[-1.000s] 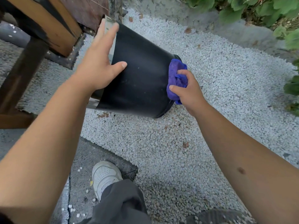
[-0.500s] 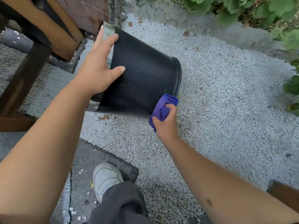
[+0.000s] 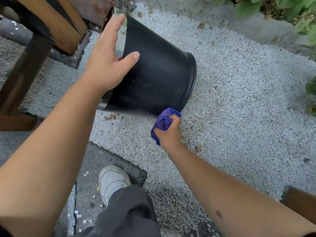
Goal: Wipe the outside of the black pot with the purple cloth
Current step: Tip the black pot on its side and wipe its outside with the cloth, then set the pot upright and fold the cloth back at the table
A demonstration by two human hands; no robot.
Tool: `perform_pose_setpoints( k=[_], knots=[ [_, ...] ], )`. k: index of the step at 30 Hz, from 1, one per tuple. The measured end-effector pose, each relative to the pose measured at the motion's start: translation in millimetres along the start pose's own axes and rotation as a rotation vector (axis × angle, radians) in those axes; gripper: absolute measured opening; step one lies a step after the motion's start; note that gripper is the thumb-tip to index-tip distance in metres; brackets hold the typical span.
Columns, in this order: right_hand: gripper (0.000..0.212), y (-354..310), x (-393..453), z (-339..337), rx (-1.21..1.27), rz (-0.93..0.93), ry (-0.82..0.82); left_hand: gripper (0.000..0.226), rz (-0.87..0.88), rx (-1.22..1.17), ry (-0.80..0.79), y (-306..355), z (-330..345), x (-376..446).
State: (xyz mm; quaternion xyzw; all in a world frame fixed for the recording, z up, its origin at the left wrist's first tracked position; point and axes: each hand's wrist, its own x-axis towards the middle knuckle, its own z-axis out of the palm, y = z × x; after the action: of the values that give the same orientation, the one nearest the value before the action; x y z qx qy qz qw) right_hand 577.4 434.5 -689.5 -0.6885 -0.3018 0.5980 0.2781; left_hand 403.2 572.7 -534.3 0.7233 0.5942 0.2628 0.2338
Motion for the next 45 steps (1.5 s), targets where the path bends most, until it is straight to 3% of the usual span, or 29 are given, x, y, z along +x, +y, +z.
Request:
perform_pose_setpoints(
  k=[2, 6, 9, 11, 13, 17, 19, 21, 23, 26, 28, 30, 33, 35, 37, 39, 41, 45],
  knots=[
    [0.055, 3.4, -0.8, 2.1, -0.075, 0.068, -0.099, 0.075, 0.0, -0.009, -0.009, 4.4, 1.1, 1.8],
    [0.072, 1.1, -4.7, 6.1, -0.169, 0.129, -0.342, 0.082, -0.012, -0.009, -0.055, 15.7, 4.0, 4.0],
    [0.06, -19.8, -4.4, 3.5, -0.277, 0.025, -0.393, 0.085, -0.074, -0.14, -0.126, 23.2, 3.4, 2.8],
    [0.046, -39.0, -4.2, -1.0, -0.371, -0.027, -0.465, 0.074, -0.089, -0.237, -0.185, 25.1, -1.4, -2.9],
    [0.04, -65.0, -6.2, -8.2, -0.477, -0.028, -0.636, 0.058, -0.068, -0.266, -0.224, 28.0, -5.8, -16.4],
    [0.054, -138.7, -6.3, -41.7, -1.087, -0.197, -1.097, 0.043, -0.15, -0.091, -0.181, 26.6, -2.9, -57.0],
    [0.062, -183.7, -6.9, -73.0, -1.234, -0.2, -1.178, 0.052, -0.151, 0.029, -0.192, 26.3, 3.6, -71.8],
    [0.063, -225.8, -7.8, -112.4, -1.155, -0.126, -1.121, 0.065, -0.134, 0.053, -0.213, 28.4, 8.2, -80.4],
    [0.059, -253.6, -4.2, -149.9, -0.987, -0.161, -0.95, 0.064, -0.121, 0.124, -0.227, 29.9, 14.3, -85.1],
    [0.047, -268.7, 14.9, -187.3, -0.694, -0.3, -0.454, 0.043, -0.153, 0.337, -0.108, 33.1, 22.8, -86.7],
    [0.031, -268.7, 27.5, -196.4, -0.465, -0.345, -0.204, 0.057, -0.26, 0.253, -0.098, 40.1, 28.2, -86.8],
    [0.01, -266.8, 33.2, -192.0, -0.374, -0.329, -0.211, 0.072, -0.325, 0.14, -0.103, 45.4, 39.3, -89.2],
    [0.047, -265.6, 37.5, -180.4, -0.327, -0.237, -0.17, 0.081, -0.407, -0.045, 0.064, 54.9, 58.1, -87.3],
    [0.05, -265.4, 40.1, -172.9, -0.396, -0.176, -0.136, 0.098, -0.598, -0.221, 0.105, 62.2, 67.9, -81.9],
    [0.044, -262.5, 45.0, -169.6, -0.533, -0.162, -0.101, 0.086, -0.873, -0.552, 0.04, 65.5, 73.5, -79.2],
    [0.032, -259.0, 51.9, -169.1, -0.583, -0.14, -0.055, 0.056, -1.1, -0.885, -0.107, 68.2, 76.8, -78.9],
    [0.021, -256.8, 55.1, -164.0, -0.591, -0.086, -0.044, 0.042, -1.122, -0.983, -0.173, 68.3, 77.6, -79.2],
    [0.016, -266.5, 53.7, -154.3, -0.698, -0.058, -0.023, 0.031, -1.103, -1.005, -0.083, 69.6, 72.0, -67.9]
  ],
)
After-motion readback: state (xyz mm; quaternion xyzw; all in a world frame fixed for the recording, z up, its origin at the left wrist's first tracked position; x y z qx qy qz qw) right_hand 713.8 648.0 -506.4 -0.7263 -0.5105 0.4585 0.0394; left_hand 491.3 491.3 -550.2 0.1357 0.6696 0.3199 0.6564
